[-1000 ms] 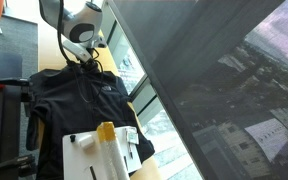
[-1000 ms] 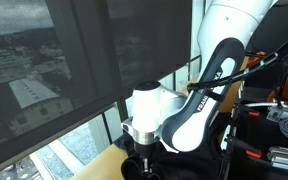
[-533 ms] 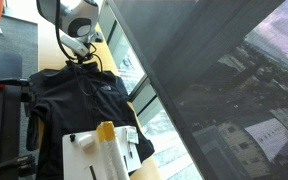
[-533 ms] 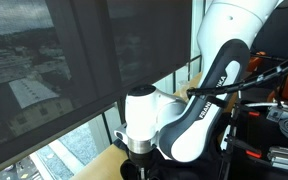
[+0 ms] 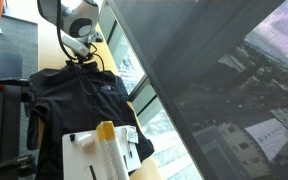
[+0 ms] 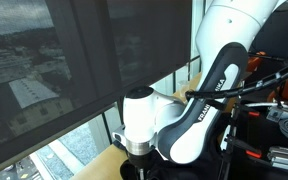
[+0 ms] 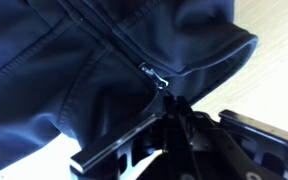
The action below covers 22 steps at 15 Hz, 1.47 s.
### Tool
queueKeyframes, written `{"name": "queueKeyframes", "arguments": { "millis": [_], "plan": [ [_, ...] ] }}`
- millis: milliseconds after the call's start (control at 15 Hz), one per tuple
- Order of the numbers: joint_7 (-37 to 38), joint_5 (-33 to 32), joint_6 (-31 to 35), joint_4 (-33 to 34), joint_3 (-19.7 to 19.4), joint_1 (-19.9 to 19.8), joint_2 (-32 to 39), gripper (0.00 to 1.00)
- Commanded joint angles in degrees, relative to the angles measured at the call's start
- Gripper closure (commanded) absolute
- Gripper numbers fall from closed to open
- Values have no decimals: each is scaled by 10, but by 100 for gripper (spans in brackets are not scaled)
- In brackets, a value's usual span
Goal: Close the zipper of the black vest
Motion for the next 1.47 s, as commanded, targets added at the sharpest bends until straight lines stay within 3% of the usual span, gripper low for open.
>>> {"name": "queueKeyframes", "arguments": {
  "millis": [0, 600, 1200, 1267, 1400],
  "plan": [
    [12, -15, 2, -5, 9, -5, -7, 98],
    [11, -21, 17, -54, 3, -11, -43, 98],
    [4, -21, 61, -134, -8, -55, -90, 98],
    [4, -22, 63, -145, -11, -57, -95, 75],
    [0, -25, 62, -166, -13, -64, -105, 60]
  ]
}}
